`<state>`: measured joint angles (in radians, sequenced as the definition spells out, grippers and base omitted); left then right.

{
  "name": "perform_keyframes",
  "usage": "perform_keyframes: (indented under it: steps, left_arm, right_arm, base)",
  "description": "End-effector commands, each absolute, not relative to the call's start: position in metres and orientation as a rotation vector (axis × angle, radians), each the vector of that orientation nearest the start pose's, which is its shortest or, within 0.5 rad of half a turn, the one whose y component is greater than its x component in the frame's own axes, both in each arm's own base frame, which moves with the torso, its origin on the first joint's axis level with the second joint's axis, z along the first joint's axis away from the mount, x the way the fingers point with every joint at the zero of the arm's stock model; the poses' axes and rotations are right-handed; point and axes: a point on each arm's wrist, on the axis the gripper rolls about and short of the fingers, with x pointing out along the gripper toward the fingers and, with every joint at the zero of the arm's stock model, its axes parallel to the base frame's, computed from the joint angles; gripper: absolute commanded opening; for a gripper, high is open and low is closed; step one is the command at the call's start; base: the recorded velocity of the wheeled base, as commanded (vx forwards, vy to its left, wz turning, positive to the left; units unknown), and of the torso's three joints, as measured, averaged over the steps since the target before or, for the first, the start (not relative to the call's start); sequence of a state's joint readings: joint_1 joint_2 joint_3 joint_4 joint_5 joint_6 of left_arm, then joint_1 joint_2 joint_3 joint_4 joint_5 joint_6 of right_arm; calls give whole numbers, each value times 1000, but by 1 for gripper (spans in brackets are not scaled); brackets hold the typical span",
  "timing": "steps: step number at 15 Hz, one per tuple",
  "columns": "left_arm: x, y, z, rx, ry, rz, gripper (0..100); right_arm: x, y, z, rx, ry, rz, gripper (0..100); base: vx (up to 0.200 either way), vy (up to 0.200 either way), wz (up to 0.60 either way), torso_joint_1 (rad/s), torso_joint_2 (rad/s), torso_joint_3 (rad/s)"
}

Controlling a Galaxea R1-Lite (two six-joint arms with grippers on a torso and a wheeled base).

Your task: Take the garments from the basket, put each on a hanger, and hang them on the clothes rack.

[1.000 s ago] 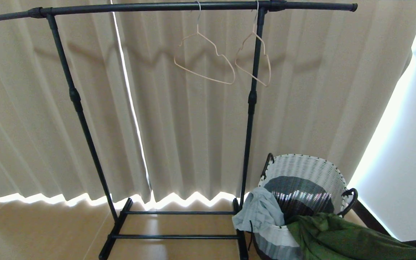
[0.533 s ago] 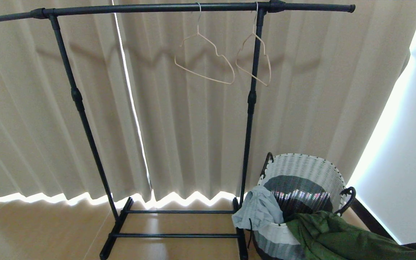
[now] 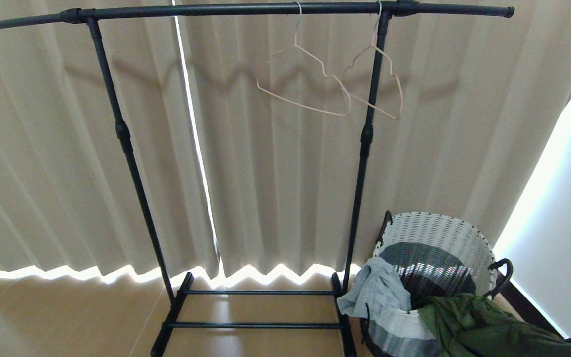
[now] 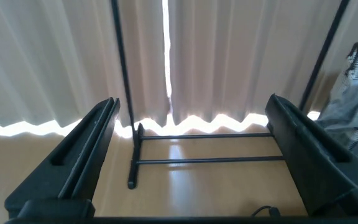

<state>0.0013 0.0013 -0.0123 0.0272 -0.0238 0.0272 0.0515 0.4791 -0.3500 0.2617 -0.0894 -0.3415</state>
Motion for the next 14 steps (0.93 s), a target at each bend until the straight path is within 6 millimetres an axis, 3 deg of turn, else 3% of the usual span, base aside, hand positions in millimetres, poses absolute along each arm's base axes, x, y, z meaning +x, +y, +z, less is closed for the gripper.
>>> perform_keyframes:
  steps: [1,8,14]
  left_arm:
    - [-24,-1,76,26,17,-22,100]
    - [-24,-1,76,46,15,-20,100]
    - [-24,0,76,3,15,-14,100]
  right_arm:
    - [13,-1,152,-366,397,35,0]
    - [23,1,172,-383,370,120,0]
    - [24,2,175,-383,363,122,0]
  base:
    - [0,200,0,2,-2,2]
    - [0,0,0,0,0,0]
    - [0,0,0,0,0,0]
